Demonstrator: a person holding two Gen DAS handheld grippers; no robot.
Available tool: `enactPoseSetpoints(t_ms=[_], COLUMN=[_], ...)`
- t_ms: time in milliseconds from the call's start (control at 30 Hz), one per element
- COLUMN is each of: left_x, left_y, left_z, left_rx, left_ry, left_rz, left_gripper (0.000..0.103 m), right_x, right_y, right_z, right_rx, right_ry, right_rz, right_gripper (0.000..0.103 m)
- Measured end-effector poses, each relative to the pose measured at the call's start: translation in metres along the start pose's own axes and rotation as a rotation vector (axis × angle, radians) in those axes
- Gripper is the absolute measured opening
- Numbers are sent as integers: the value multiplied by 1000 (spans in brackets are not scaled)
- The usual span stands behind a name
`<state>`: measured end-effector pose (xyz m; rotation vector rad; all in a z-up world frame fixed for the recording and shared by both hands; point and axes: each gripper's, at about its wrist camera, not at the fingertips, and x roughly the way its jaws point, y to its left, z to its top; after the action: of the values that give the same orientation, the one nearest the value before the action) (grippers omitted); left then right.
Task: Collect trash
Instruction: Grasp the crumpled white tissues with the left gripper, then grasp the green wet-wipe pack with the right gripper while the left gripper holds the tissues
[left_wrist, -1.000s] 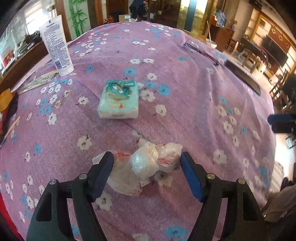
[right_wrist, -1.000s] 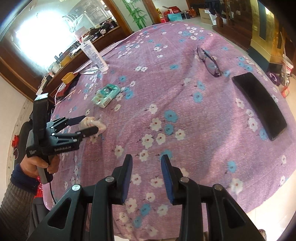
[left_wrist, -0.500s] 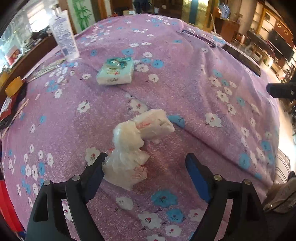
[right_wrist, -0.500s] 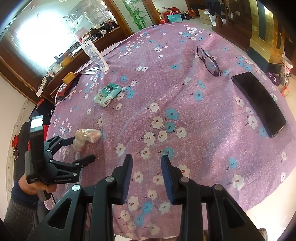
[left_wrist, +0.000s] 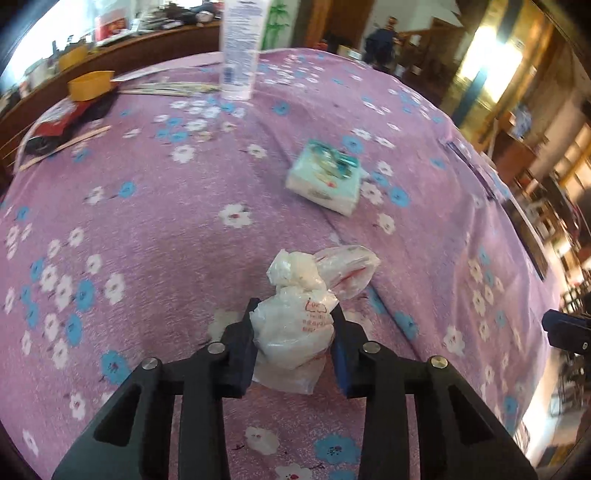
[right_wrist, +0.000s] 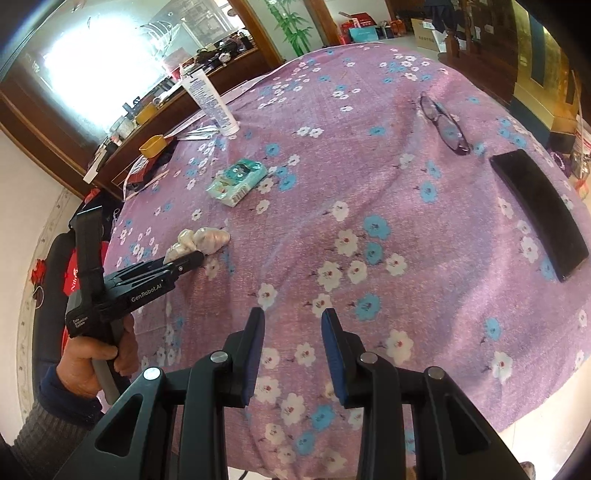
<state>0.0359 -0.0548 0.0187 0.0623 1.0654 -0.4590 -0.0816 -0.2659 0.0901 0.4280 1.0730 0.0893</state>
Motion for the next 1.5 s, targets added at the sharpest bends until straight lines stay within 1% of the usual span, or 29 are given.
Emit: enactPoseSetpoints(t_ms=[100,200,233,267,300,367,500,533,633,667,767,800,833,900,967,1000,1067,1133,1167,1200,1300,1433,1500], left_x=[-17,-43,-55,-65,-72,-92,-122,-130,-145,-149,-157,-159,-161,-162,-164,-163,-164,-164,-165,-165,-167,-171,-174], left_y=[1,2,4,7,8,13,23,28,38,43,53,55,59,62,66,67,69,70,69,69,69,64,63], left_z=[-12,-26,-32,-38,-43,-54,-73,-79,-93,-99,-112,-115,-118,-121,-123,-124,-126,-128,-128,-128,-126,-124,-126], left_rx=[-17,-43,-65,-82,-95,-114,-155,-178,-223,-238,-275,-281,-288,-294,-302,-305,-315,-318,-317,-315,-314,-306,-339], left_ry=[-32,-85,-105,-117,-129,-159,-190,-196,-209,-212,-212,-213,-213,-213,-214,-214,-215,-219,-222,-226,-232,-244,-255], left_rz=[35,64,68,74,84,110,156,165,191,203,221,226,232,241,250,253,253,256,255,255,253,271,290], left_gripper=[31,31,31,31,31,31,31,31,31,31,31,31,31,31,31,31,31,31,31,31,31,31,31], right_x=[9,24,30,38,46,65,110,124,152,163,179,186,188,192,193,193,185,176,166,160,125,89,80], right_y=[6,20,26,32,37,49,70,74,78,81,86,88,90,96,98,99,104,108,109,111,123,141,155], right_z=[17,48,57,67,76,96,126,132,143,146,148,148,148,148,148,147,146,138,133,129,107,73,49], right_rx=[-8,-25,-31,-35,-34,-29,-19,-18,34,43,25,11,4,-49,-68,-78,-130,-155,-160,-168,-229,-291,-338], right_ry=[4,-2,0,3,2,-1,27,43,73,94,109,113,109,102,95,91,54,34,11,-5,-65,-86,-57], right_rz=[30,62,64,66,68,78,56,33,-13,-51,-126,-164,-171,-203,-201,-186,-168,-135,-105,-95,-37,72,129], right_gripper=[34,35,43,53,57,60,64,67,68,69,69,69,70,65,50,46,25,15,14,14,13,14,14])
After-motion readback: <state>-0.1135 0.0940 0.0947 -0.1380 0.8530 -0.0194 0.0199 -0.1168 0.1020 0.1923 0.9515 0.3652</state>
